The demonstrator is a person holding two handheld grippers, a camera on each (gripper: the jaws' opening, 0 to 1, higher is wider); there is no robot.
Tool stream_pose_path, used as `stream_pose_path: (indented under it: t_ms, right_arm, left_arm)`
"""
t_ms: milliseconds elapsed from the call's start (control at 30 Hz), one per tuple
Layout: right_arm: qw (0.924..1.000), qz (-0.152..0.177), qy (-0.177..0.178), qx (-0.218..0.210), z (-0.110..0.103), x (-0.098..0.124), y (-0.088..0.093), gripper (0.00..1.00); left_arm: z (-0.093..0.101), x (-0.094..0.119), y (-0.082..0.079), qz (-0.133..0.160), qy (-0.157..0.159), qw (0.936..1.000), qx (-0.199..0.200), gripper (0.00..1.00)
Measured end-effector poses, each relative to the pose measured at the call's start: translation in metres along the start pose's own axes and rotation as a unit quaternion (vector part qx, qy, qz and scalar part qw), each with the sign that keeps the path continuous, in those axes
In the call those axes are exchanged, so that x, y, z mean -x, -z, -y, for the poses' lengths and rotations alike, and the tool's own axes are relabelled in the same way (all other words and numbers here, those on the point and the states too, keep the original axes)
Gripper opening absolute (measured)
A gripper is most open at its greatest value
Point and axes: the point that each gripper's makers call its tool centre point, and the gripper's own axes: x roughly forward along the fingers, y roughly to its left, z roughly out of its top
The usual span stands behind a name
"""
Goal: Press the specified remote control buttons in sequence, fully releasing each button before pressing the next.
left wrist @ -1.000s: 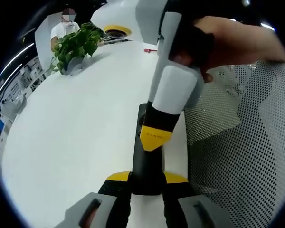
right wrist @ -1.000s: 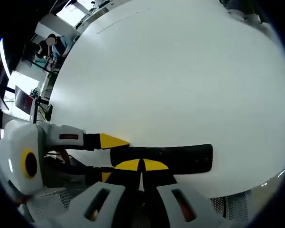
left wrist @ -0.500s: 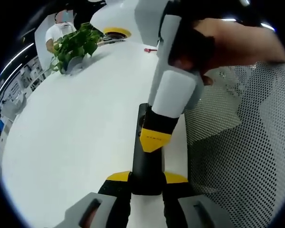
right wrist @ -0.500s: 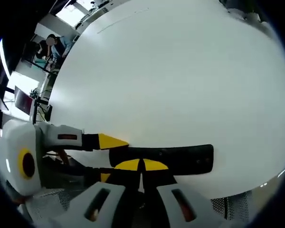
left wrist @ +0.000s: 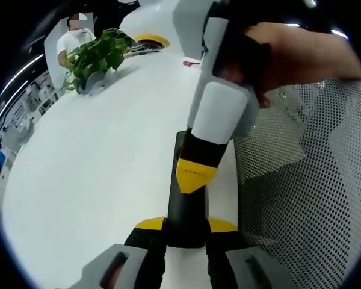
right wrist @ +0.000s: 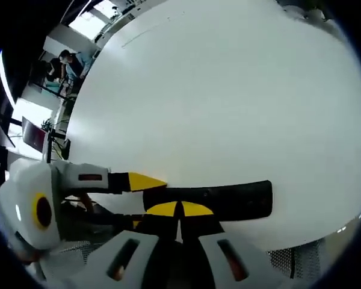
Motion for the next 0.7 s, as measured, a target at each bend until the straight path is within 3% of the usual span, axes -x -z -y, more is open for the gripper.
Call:
stream_pose_path:
  t_ms: [67,167,200,300,333,367,400,433,467,533,633,700]
  right_arm:
    - [0.9997,0.025,-0.005,0.006,-0.004,0.008,-0.009,0.0]
    - [0.9927,0.116,-0.004,0.03,-0.009,0.03,-0.039,0.0]
    - [0.9912,0.128,-0.005,0.033,-0.009,0.033,-0.043,0.0]
    - [0.9752,0.212,-0.005,0.062,-0.018,0.062,-0.066,0.0]
    - [0.9674,0.244,0.008,0.065,-0.018,0.073,-0.075,0.0]
    - [0.9545,0.285,0.018,0.085,-0.02,0.085,-0.085,0.0]
    - [0.9365,0.33,0.037,0.113,-0.021,0.102,-0.095,0.0]
    - [0.9273,0.35,0.047,0.124,-0.023,0.111,-0.098,0.0]
    - [0.92,0.365,0.056,0.131,-0.024,0.119,-0.099,0.0]
    - [0.9167,0.375,0.056,0.127,-0.026,0.128,-0.097,0.0]
    - [0.8864,0.434,0.075,0.142,-0.031,0.157,-0.111,0.0]
    - [0.8671,0.476,0.059,0.136,-0.041,0.185,-0.12,0.0]
  left_arm:
    - [0.0,0.0,0.0,0.0,0.0,1.0,0.0,0.25]
    - [0.0,0.0,0.0,-0.003,-0.001,1.0,0.0,0.25]
    - [0.0,0.0,0.0,-0.003,-0.001,1.0,0.0,0.25]
    - [0.0,0.0,0.0,-0.004,-0.001,1.0,0.002,0.25]
    - [0.0,0.0,0.0,-0.004,-0.002,1.0,0.002,0.25]
    - [0.0,0.0,0.0,-0.005,-0.002,1.0,0.002,0.25]
    - [0.0,0.0,0.0,-0.005,-0.002,1.0,0.003,0.25]
    - [0.0,0.0,0.0,-0.005,-0.002,1.0,0.003,0.25]
    - [0.0,0.0,0.0,-0.005,-0.003,1.0,0.003,0.25]
    - [0.0,0.0,0.0,-0.007,-0.004,1.0,0.004,0.25]
    - [0.0,0.0,0.0,-0.009,-0.005,0.9999,0.007,0.25]
    - [0.0,-0.001,-0.001,-0.011,-0.006,0.9999,0.008,0.25]
